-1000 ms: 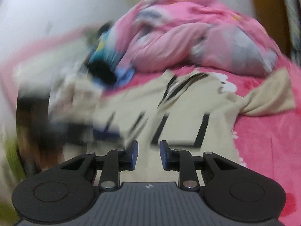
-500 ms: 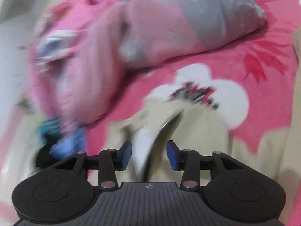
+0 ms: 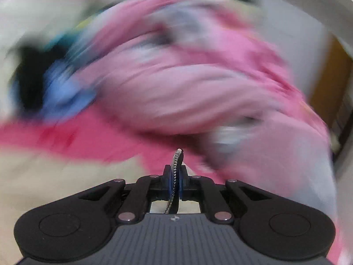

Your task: Fold clothes

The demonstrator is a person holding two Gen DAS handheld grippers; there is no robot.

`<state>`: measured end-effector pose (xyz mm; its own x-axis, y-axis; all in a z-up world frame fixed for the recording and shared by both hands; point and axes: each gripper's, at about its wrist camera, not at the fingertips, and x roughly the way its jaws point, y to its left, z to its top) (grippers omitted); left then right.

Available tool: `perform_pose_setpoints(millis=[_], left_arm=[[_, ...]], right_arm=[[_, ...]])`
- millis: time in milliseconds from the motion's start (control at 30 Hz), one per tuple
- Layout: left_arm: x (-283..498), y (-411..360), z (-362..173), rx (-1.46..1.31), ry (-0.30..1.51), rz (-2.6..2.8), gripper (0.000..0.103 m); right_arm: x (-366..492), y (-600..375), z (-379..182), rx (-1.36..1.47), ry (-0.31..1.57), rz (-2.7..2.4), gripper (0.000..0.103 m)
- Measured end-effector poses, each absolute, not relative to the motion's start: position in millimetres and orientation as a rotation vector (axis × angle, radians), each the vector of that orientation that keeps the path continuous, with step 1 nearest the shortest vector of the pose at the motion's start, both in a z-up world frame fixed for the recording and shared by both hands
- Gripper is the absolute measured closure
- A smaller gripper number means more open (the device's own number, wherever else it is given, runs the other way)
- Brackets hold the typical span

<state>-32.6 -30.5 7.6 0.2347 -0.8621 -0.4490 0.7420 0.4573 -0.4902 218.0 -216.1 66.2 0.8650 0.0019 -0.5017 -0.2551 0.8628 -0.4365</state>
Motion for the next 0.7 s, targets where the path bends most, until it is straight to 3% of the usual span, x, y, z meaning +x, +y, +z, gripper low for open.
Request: perform_pose_setpoints(millis=[167, 267, 367, 567, 700], left_arm=[[-33.5, -28.2, 5.5, -0.208, 0.728, -1.125, 0.051], [-34.1, -26.8, 4.3, -0.220, 0.718, -1.134, 0.051], [-34.5, -25.6, 3.2, -0.231, 0.710, -1.141, 0.051], [-34.2, -23.2, 2.0, -0.237, 0.700, -1.142, 0.051], [-34.8, -22.7, 1.4, -0.236, 0.690, -1.145, 0.051]], right_arm=[[242.1, -179.4, -4.5, -0.638, 0.635, 0.175, 0.095], [240.9, -184.9, -1.3, -0.540, 0.642, 0.169, 0.088], [235.4, -203.8, 30.6, -0.330, 0.630, 0.252, 0.068], [248.4, -284.3, 94.0, 0.221, 0.551, 0.213, 0.058], [303.5, -345.3, 76.5, 0.538, 0.755, -0.002, 0.058]])
